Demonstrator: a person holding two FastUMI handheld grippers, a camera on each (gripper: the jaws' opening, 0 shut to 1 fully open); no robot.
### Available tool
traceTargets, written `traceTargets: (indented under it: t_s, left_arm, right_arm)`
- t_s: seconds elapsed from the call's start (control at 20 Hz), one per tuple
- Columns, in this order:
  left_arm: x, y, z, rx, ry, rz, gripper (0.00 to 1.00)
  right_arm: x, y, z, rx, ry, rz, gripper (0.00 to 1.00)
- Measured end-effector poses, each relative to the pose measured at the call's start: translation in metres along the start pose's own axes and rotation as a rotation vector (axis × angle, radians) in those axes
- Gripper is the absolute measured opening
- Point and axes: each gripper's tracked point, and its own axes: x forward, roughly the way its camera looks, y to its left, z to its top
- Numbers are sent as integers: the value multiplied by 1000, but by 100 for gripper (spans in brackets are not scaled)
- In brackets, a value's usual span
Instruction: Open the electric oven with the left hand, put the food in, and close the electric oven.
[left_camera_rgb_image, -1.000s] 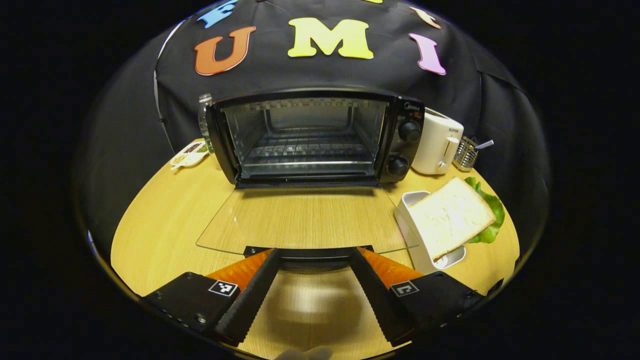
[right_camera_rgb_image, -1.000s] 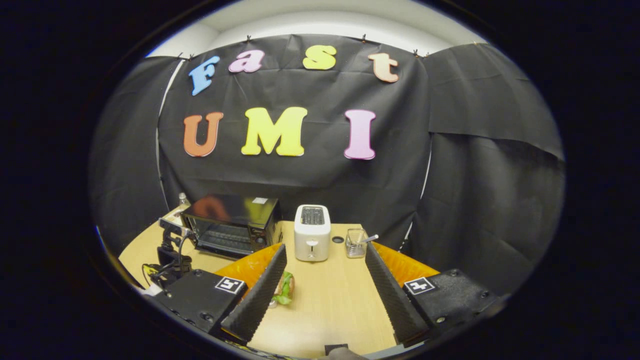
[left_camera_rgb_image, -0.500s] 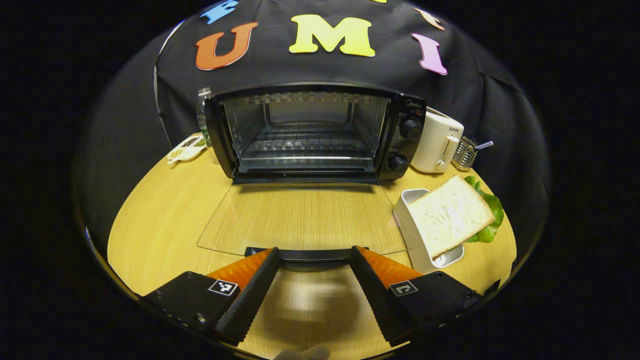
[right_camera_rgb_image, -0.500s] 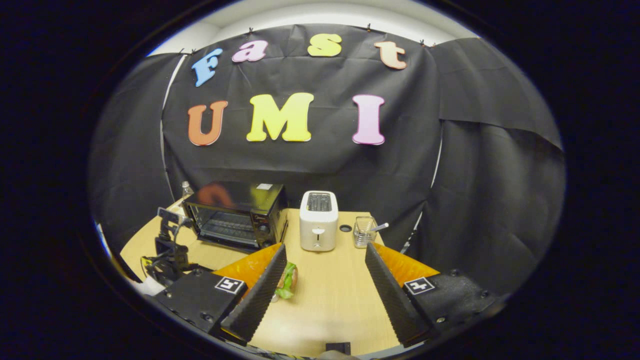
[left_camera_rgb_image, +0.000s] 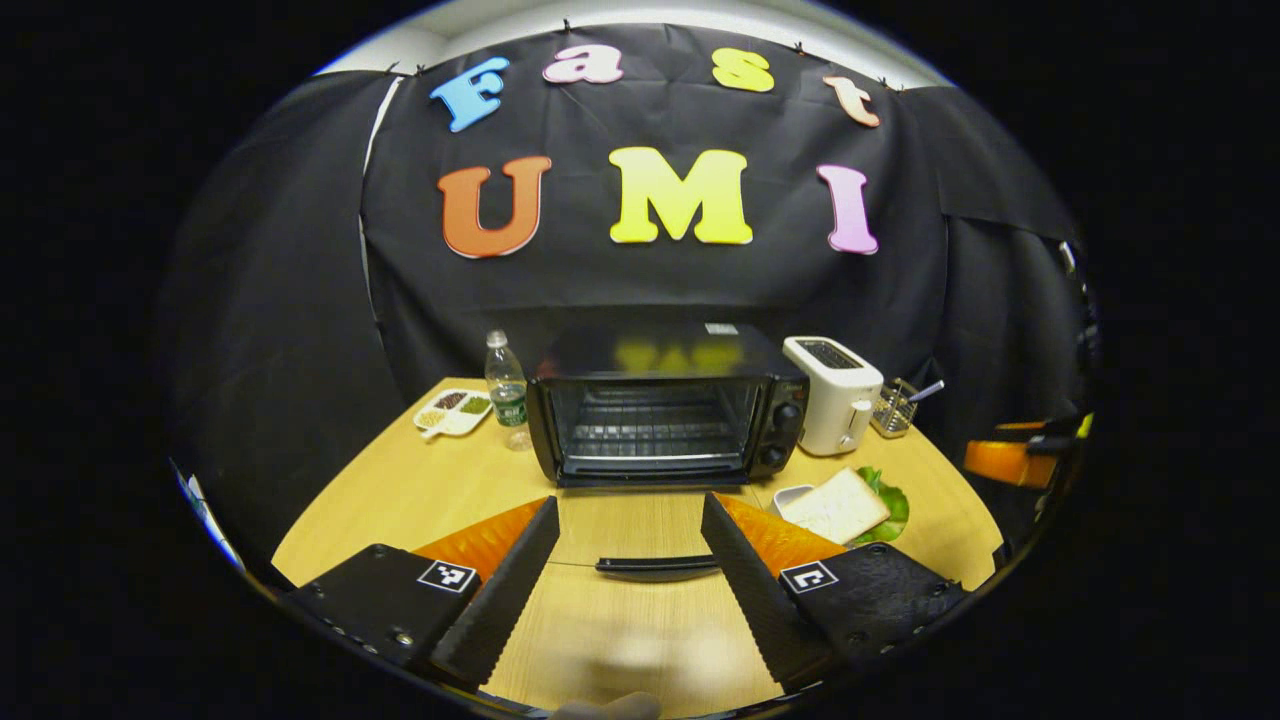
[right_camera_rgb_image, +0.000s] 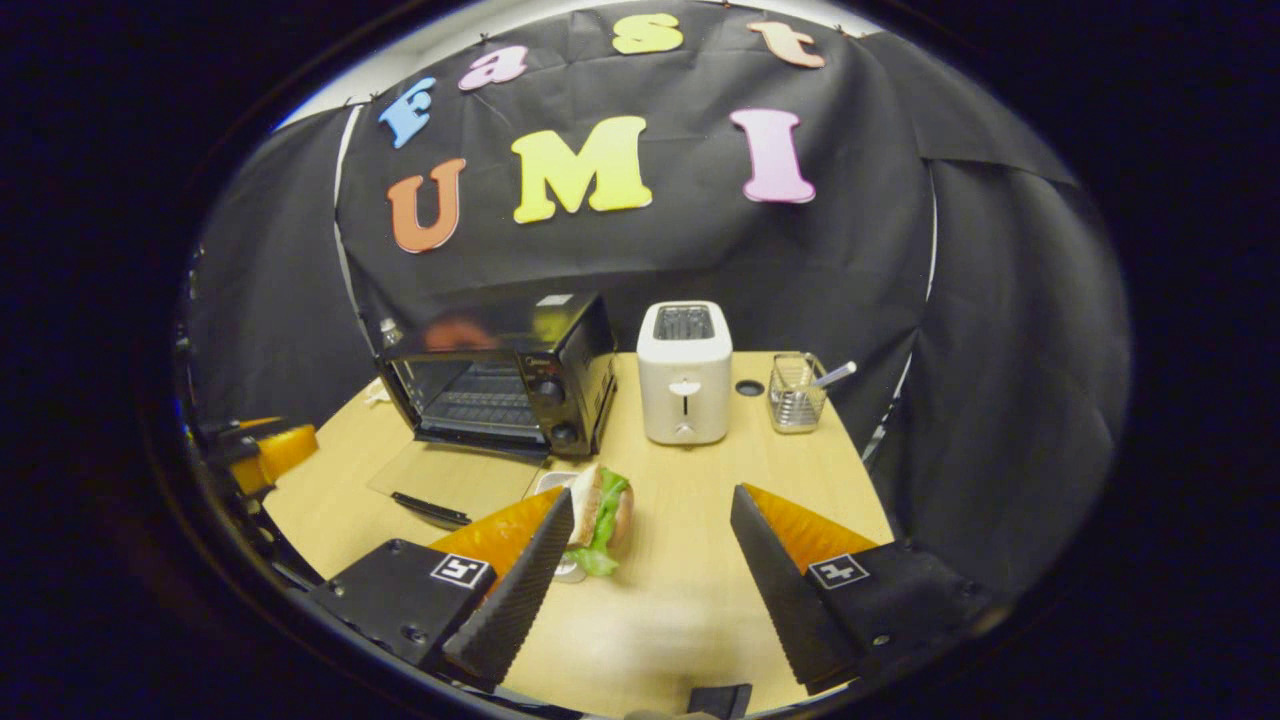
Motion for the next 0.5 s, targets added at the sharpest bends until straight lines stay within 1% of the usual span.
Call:
traceTargets:
  t_s: [0.05,0.1,0.25,0.35,0.45,0.5]
  left_arm:
    - [-12,3,12,3,-28,5,94]
    - [-25,6,21,6,-50,7,94]
    - [-55,10,46,19,-106,12,94]
    - [-72,14,62,32,-137,25,94]
    - [-86,11,69,37,-148,29,94]
    - [-91,8,70,34,-148,27,94]
  right_arm:
    - [9,3,-7,15,16,18,94]
    - [18,6,-15,31,35,35,98]
    - [42,19,-37,101,85,109,98]
    - [60,28,-41,139,111,143,98]
    - [80,38,-45,176,141,198,97]
    - [88,42,-47,193,159,225,87]
